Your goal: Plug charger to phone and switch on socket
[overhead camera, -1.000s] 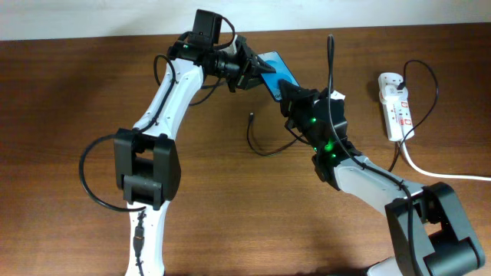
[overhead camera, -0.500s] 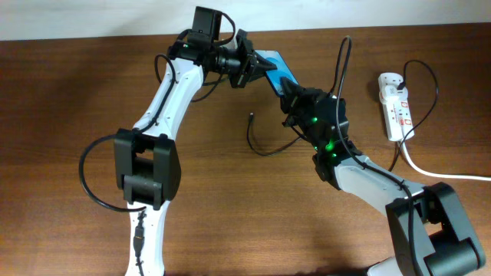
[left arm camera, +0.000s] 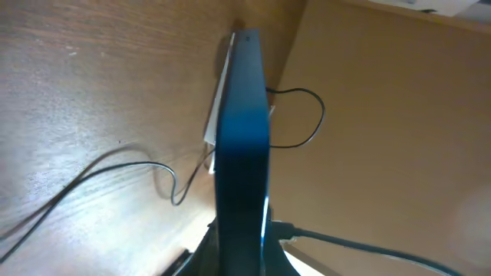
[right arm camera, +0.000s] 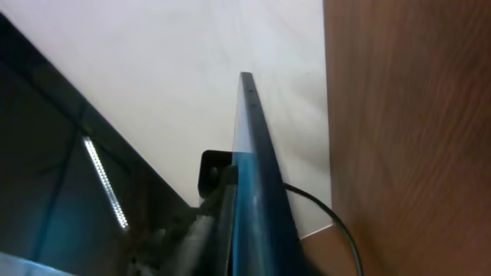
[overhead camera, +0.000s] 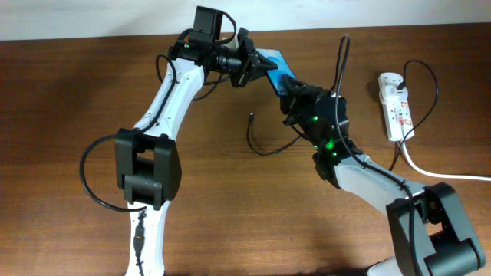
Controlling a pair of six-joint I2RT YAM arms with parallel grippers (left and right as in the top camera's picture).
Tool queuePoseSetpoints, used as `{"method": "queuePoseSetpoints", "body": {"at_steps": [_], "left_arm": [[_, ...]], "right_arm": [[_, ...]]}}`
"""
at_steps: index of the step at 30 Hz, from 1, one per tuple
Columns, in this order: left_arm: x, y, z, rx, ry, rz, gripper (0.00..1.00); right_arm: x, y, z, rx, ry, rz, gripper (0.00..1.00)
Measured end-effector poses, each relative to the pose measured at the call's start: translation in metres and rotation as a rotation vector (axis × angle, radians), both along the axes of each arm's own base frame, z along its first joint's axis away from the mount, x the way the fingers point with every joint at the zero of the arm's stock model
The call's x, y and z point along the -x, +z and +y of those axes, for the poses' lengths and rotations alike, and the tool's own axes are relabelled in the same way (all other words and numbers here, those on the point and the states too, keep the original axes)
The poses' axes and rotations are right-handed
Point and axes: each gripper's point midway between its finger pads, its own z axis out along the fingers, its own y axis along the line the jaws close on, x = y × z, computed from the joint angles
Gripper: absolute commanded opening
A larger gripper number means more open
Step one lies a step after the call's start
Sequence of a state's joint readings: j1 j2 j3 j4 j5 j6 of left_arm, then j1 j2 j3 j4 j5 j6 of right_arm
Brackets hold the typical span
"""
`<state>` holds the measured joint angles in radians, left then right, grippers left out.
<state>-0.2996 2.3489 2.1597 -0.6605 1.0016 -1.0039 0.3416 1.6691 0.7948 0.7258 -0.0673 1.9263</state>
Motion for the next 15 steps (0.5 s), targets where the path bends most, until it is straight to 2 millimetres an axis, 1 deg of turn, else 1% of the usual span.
{"method": "queuePoseSetpoints", "body": {"at_steps": [3,5,8,10,11,13,15], "left_arm": [[-0.002,0.000,0.000,-0.003,0.004,-0.010,0.00],[-0.002,0.000,0.000,-0.004,0.005,-0.010,0.00],[-0.004,0.000,0.002,-0.007,0.008,-0.018,0.00],[-0.005,-0.001,0.006,-0.010,0.006,-0.035,0.00],[-0.006,-0.002,0.009,-0.015,0.006,-0.036,0.00],[-0.006,-0.004,0.014,-0.023,0.004,-0.043,0.00],[-0.012,-0.007,0.032,-0.037,0.022,-0.049,0.00]], "right_arm": [[0.002,-0.008,0.003,0.019,0.015,0.034,0.38],[0.003,-0.010,0.003,0.033,0.020,0.037,0.41],[0.002,-0.012,0.001,0.074,0.018,0.026,0.41],[0.001,-0.014,-0.004,0.126,0.017,0.011,0.40],[0.000,-0.014,-0.007,0.156,0.015,0.000,0.40],[-0.005,-0.017,-0.021,0.232,0.006,-0.017,0.40],[-0.009,-0.023,-0.041,0.301,-0.005,-0.013,0.40]]}}
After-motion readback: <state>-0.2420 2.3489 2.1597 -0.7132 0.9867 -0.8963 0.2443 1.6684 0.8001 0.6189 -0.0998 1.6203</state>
